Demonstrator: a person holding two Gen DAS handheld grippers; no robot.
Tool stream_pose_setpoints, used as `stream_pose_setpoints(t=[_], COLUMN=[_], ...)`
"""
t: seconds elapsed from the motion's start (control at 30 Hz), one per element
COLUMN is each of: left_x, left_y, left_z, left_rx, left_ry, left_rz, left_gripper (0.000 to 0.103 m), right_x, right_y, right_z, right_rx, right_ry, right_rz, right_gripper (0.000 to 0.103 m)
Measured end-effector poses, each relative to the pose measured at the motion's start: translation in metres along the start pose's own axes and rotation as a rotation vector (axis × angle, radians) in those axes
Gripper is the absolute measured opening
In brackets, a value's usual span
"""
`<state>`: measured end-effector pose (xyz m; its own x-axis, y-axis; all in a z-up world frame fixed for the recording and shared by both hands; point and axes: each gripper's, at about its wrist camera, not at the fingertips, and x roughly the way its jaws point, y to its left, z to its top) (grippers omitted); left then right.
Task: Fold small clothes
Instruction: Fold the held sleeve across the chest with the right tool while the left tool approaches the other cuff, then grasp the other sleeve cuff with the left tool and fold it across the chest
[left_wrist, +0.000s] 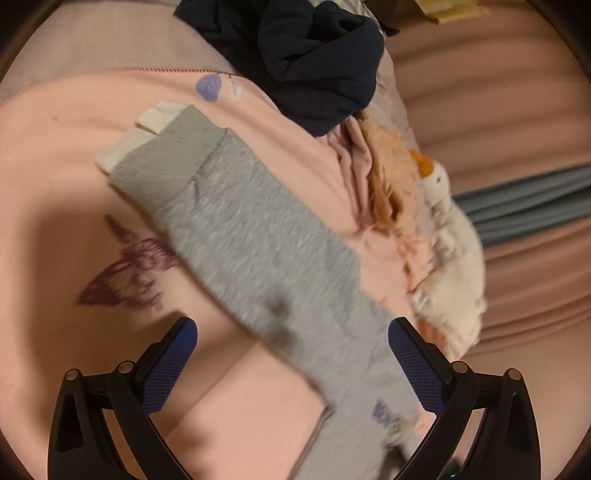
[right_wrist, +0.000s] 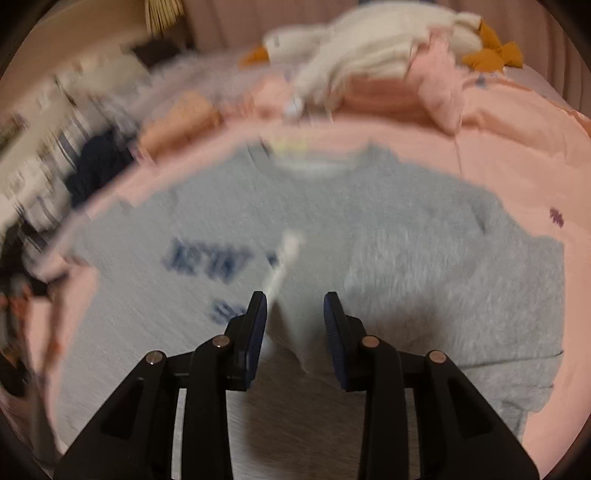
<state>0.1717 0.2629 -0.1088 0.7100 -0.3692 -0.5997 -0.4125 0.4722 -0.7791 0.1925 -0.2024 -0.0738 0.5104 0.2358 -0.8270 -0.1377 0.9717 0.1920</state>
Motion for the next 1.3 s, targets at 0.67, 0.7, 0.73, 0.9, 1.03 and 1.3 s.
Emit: stream_pose_setpoints(t=[0.67, 0.7, 0.73, 0.9, 1.03, 1.3], left_x=[-0.008, -0.009, -0.009, 0.002, 0.027, 0.096], left_y=[-0.05, -0.065, -0.082, -0.162, -0.197, -0.202], left_z=[0.027, 0.018, 0.007, -0.065, -0.126, -0.239], left_rx=[0.25, 0.319, 0.389, 0.692, 0.878, 1.234], left_ry=[-0.217, -0.219, -0.219, -0.17, -0.096, 0.141], left_rz=[0.279, 0.274, 0.272, 0.188, 0.162, 0.296], left_gripper=[0.005, 0.005, 0.005, 0.005, 0.005, 0.066], right_x=[-0.087, -0.087, -0.087, -0.084, -0.083, -0.076], right_y=[-0.013, -0.015, -0.018, -0.023, -0.019, -0.018], right_z=[-0.019, -0.021, -0.024, -0.035, -0.043, -0.051], right_rx=[0.047, 0.052, 0.058, 0.095, 0.082, 0.097], right_ry=[-0.235, -0.232, -0.231, -0.216, -0.205, -0.151], right_rz=[0.063, 0.06, 0.055, 0.055, 0.058, 0.081], right_gripper=[0.035, 0.036, 0.036, 0.036, 0.037, 0.046])
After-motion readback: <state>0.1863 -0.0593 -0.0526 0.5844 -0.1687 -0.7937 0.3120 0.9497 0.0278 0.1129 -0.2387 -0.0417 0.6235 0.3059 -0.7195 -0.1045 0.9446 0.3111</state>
